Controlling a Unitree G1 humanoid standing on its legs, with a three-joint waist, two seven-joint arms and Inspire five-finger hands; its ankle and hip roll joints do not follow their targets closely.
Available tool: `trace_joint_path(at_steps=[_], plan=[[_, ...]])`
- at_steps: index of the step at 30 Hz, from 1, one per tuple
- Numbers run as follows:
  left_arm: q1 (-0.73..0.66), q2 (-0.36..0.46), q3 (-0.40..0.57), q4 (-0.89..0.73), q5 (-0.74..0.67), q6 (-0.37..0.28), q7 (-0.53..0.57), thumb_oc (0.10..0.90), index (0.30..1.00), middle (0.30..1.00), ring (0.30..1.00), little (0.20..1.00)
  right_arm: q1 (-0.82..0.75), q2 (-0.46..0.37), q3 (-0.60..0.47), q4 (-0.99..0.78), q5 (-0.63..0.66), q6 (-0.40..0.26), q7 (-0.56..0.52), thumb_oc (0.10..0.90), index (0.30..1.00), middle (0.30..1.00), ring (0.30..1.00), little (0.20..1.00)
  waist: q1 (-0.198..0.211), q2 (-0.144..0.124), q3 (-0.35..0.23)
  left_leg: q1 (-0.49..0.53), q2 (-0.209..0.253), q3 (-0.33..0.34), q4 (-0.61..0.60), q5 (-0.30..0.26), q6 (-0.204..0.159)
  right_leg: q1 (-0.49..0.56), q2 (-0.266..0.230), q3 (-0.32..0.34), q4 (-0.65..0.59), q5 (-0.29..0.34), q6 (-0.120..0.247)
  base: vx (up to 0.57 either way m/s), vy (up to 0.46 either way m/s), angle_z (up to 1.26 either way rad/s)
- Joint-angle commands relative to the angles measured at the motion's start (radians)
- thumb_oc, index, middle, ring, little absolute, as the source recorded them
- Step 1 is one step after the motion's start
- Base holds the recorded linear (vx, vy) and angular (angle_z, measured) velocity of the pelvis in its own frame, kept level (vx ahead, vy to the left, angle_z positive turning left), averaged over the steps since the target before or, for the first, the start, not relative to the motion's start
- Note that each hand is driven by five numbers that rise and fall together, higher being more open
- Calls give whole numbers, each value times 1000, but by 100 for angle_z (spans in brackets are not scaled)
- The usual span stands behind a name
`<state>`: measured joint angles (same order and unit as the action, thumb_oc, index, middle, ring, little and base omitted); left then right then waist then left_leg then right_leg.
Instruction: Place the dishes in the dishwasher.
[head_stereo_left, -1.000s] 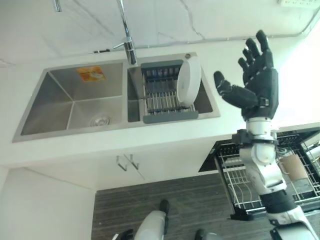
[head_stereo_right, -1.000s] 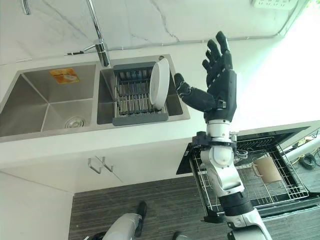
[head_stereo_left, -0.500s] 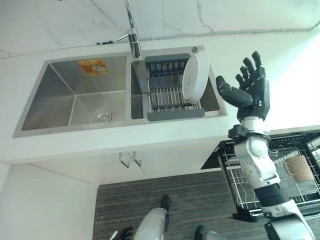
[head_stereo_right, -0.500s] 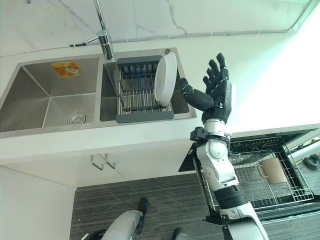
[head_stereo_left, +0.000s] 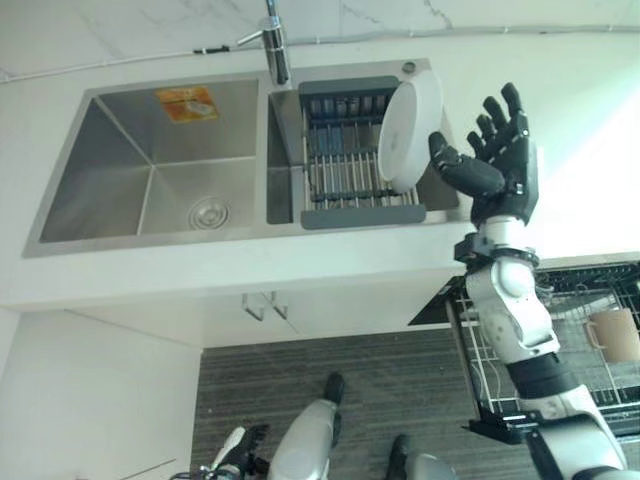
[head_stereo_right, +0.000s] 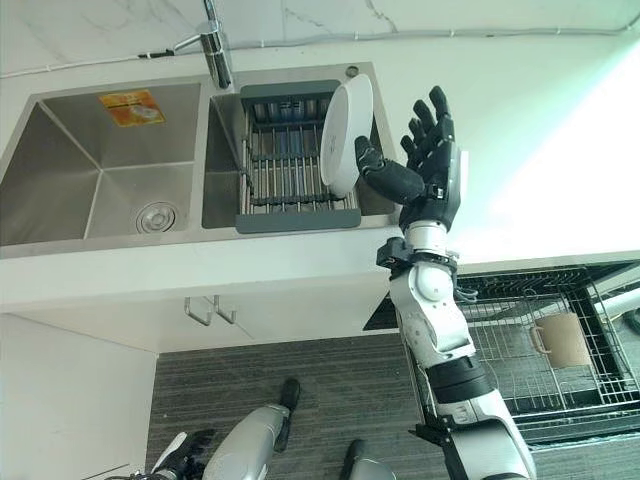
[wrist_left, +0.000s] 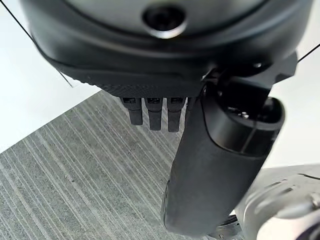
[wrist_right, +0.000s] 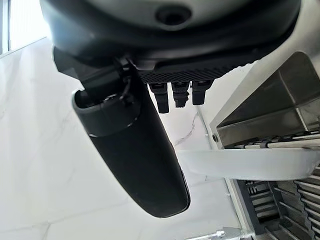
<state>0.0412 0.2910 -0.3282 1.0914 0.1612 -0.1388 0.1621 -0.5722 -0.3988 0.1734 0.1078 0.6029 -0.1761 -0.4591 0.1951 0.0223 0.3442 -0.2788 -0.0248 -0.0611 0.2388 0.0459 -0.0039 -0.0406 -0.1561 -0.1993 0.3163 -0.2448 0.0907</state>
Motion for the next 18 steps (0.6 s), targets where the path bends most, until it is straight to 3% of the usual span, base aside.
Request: trace_joint_path(at_steps=[1, 18], plan=[[27, 26, -22, 6, -32, -20, 16, 800, 900, 900, 900, 900, -132, -39, -47, -65, 27, -79, 15, 800, 900, 900, 900, 900, 5, 9, -40, 60, 54, -26, 61, -198, -53, -58, -62, -21, -16, 59, 37, 0, 0, 0], [22, 28, -7, -4, -85, 5, 4, 800, 900, 900, 900, 900, -166, -40, -28, -69, 31, -50, 17, 800, 900, 900, 900, 900, 19, 17, -4, 40, 50, -43, 61, -187, -56, -74, -72, -29, -16, 64, 38, 0, 1, 1]])
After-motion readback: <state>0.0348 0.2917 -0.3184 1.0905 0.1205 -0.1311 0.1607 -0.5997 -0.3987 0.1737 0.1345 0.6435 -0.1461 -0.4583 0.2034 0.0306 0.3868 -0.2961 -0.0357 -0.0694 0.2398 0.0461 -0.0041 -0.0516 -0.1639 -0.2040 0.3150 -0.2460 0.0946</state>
